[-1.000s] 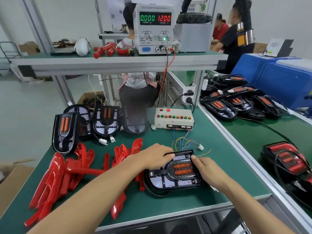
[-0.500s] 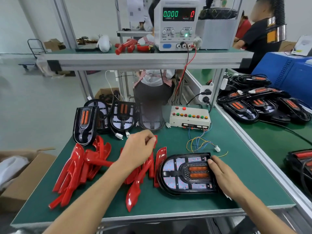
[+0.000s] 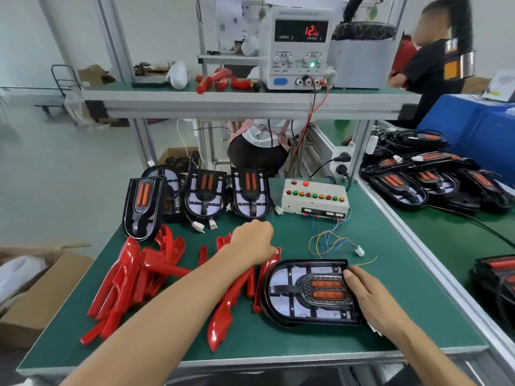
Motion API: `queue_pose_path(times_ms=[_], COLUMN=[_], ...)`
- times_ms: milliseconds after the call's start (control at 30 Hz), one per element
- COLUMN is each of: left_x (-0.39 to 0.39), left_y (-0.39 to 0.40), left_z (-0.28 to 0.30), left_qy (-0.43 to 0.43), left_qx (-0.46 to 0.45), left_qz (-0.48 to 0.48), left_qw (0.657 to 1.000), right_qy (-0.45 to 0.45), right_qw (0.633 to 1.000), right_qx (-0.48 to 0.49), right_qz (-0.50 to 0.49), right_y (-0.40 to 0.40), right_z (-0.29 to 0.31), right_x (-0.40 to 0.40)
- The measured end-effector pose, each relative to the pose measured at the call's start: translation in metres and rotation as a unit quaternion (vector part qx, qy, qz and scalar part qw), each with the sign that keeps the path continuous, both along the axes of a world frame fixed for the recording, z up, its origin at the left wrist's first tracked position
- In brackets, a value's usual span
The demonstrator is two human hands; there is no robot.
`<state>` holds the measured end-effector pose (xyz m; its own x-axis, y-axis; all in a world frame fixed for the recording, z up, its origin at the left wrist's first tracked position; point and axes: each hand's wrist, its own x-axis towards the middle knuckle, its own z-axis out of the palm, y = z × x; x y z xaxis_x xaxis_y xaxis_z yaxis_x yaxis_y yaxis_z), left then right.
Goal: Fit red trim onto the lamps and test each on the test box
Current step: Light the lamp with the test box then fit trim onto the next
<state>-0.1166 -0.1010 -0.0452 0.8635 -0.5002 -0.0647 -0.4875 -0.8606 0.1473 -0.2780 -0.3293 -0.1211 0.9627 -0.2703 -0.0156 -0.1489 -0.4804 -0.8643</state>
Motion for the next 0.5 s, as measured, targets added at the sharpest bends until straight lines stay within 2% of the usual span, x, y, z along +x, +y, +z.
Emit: queue_pose_path(times_ms=[133,267,400,500], left_x=[0.004,0.007,0.011,0.015], left_y=[-0.018,-0.025,-0.025,-0.021], left_z=[-0.006,-0.004,-0.003,0.003], left_qy=[0.01,0.033,0.095,0.155], left_qx=[0.059,0.064,0.033,-0.073], left_qz=[-0.022,-0.029,-0.021,0.004], left_qw=[0.998,0.997,0.995,0.985], right_qy=[0.004,0.006,0.023,0.022], right_qw=[1.0,1.0,0.999,1.0], right_qx=[0.007,0.015,0.022,0.021], right_qz=[0.001,0.0,-0.004,-0.004], right_y=[0.001,0.002,0.002,0.001], right_z=[-0.001,-0.001,0.0,-0.001], right_x=[-0.001,-0.002,-0.002,-0.003])
